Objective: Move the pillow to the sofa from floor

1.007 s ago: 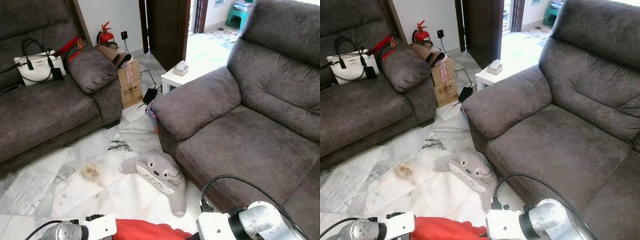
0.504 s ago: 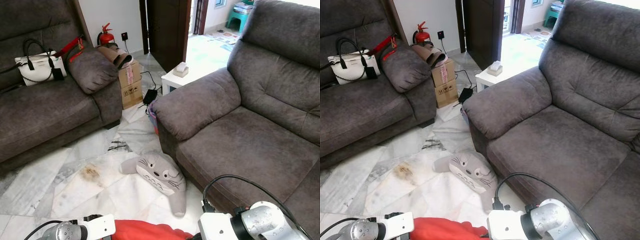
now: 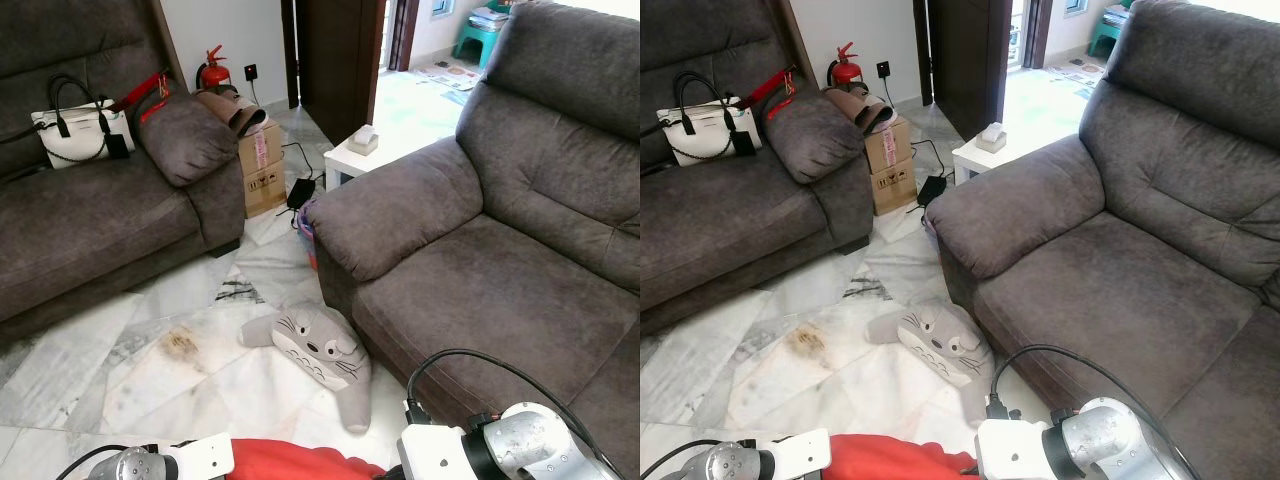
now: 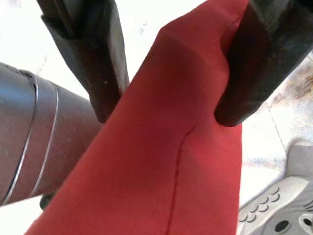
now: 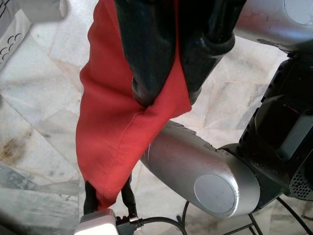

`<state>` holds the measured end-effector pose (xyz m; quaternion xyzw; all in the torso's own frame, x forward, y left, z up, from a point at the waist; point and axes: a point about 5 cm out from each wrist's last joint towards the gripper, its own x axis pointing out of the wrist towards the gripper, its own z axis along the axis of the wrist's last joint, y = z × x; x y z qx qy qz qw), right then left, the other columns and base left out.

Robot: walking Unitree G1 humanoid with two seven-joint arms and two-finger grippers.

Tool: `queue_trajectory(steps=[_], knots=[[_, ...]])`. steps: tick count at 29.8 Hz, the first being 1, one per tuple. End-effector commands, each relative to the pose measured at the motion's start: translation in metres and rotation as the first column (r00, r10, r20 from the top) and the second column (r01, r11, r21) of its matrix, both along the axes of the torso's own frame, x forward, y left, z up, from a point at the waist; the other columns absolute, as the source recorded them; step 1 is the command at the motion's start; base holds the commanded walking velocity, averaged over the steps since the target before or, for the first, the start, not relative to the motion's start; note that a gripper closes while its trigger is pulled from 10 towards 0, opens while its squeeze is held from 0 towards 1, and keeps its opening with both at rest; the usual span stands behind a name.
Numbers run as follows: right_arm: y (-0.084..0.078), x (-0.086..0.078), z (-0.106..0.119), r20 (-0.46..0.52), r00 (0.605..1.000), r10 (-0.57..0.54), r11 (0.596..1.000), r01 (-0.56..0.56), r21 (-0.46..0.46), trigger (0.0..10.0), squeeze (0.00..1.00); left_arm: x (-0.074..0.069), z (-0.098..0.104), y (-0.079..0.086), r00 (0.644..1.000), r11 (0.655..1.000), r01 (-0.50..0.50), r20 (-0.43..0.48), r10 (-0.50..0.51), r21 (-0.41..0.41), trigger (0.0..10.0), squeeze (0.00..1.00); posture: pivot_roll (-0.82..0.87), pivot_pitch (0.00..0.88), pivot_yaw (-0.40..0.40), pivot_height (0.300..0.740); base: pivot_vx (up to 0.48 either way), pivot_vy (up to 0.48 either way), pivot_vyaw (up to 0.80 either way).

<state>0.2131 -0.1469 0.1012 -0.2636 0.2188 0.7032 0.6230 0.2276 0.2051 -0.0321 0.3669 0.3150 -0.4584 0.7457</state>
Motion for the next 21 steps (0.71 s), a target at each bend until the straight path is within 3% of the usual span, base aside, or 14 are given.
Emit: queue_trajectory(steps=[1, 21], knots=[[0.0107, -0.0026, 0.012, 0.036, 0.998, 0.051, 0.995, -0.053, 0.084, 10.0, 0.0, -0.0053, -0.0036, 0.0034, 1.0, 1.0, 0.003, -0.03, -0.003, 0.018, 0.0, 0.0, 0.02, 0.118, 0.053, 0.74, 0.0, 0.0, 0.0], [0.0103, -0.0039, 0.0067, 0.036, 0.998, 0.059, 0.996, -0.061, 0.058, 10.0, 0.0, -0.0078, -0.0062, 0.0043, 0.998, 0.997, 0.045, -0.036, -0.042, 0.064, 0.0, 0.0, 0.01, 0.104, 0.051, 0.74, 0.0, 0.0, 0.0]])
